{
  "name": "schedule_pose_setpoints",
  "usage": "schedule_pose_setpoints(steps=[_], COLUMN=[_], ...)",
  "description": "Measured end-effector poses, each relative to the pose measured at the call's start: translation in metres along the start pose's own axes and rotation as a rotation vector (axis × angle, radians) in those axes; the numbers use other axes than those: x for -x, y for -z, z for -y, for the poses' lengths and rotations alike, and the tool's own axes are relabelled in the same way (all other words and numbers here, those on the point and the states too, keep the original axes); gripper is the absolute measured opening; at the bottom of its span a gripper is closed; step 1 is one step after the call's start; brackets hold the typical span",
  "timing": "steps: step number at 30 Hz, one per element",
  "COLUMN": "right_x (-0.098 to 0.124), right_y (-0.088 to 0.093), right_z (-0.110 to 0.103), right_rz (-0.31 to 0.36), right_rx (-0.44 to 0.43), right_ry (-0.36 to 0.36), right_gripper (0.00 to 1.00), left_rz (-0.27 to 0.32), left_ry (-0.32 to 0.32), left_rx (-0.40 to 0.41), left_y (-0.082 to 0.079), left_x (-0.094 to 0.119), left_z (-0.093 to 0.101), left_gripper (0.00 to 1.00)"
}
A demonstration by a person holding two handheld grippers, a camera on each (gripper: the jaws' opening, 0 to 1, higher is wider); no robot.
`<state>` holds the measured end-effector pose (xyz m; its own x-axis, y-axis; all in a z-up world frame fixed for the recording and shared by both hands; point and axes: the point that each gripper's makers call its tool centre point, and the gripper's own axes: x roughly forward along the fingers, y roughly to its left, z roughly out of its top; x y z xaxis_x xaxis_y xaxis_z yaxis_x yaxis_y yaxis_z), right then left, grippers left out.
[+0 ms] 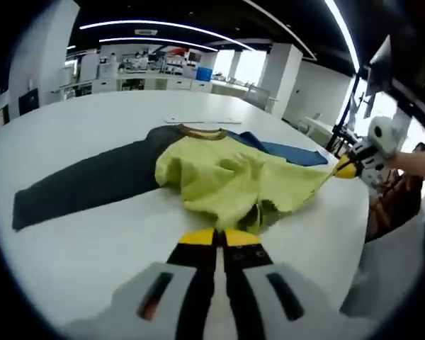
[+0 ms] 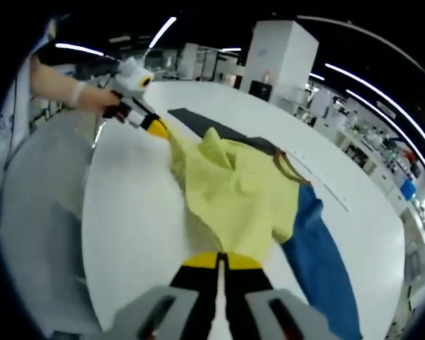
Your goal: Fold the garment on the visible template until the final outline fits inside the template.
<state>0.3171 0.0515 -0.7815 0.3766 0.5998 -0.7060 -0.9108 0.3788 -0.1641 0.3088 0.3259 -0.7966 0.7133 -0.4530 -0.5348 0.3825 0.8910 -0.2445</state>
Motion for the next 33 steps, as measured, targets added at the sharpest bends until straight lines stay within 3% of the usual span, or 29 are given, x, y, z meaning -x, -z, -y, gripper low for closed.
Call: schedule_pose_setpoints(steps=[8, 15, 22, 33], right_x=[0.011, 0.013, 0.013, 0.016], right_y=[0.019, 0.040, 0.050, 0.064], right_z=[-0.025, -0.053, -0.078, -0.094], right_rz=[-0.026, -0.057, -0.079, -0.123], right_rx=[-0.017, -0.036, -0.054, -0.074], right_ry=[-0.043, -0.090, -0.133, -0.174], right_gripper=[0.00, 0.00, 0.00, 0.00], left_rz=[-0.057, -0.145, -0.218, -0.293], left_ry=[-0.033, -0.072, -0.092, -0.080], left_rx=[0.024, 0.069, 0.052, 0.051], left_y=[0.022, 0.048, 0.063, 0.081], left_x=[0.036, 0.061, 0.070, 0.074], left_z=[-0.006, -0.018, -0.016, -0.019], left_gripper=[0.00, 0.00, 0.00, 0.00])
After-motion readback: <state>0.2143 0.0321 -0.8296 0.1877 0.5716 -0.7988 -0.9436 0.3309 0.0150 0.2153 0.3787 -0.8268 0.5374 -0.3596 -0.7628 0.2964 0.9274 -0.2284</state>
